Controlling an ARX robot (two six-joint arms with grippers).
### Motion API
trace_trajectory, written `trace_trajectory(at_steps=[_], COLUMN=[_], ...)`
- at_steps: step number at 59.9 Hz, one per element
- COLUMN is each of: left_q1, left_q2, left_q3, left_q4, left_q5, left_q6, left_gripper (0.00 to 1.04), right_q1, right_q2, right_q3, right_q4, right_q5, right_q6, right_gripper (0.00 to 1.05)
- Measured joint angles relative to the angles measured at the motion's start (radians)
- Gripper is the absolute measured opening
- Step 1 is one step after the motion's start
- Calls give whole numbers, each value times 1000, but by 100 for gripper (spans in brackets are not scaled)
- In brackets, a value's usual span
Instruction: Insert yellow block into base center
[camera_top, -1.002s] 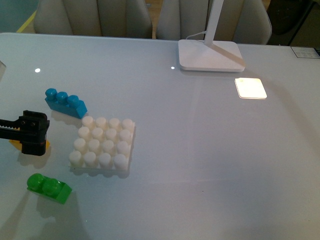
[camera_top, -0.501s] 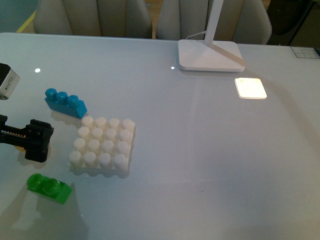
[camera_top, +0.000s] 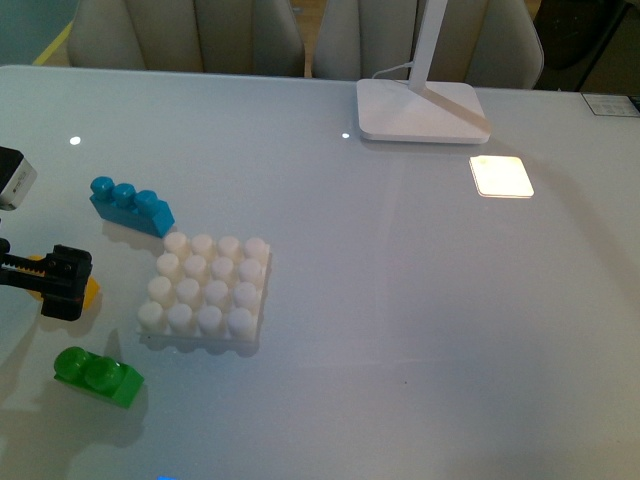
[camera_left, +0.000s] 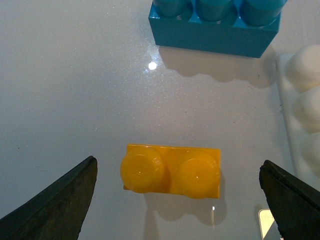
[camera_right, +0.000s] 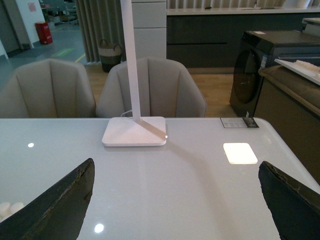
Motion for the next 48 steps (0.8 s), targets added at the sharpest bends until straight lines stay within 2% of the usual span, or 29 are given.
trace_trajectory(at_steps=[20, 48], left_q1=[49, 56], left_q2=[32, 91], left_q3=[45, 70], left_q4=[-24, -29], left_q5=[19, 49], left_q6=[36, 63], left_gripper=[97, 97], right_q1=[0, 0], right_q2=[0, 0], right_q3=[0, 0], right_q4=[0, 0], right_q5=[0, 0], right_q6=[0, 0], right_gripper=[96, 96])
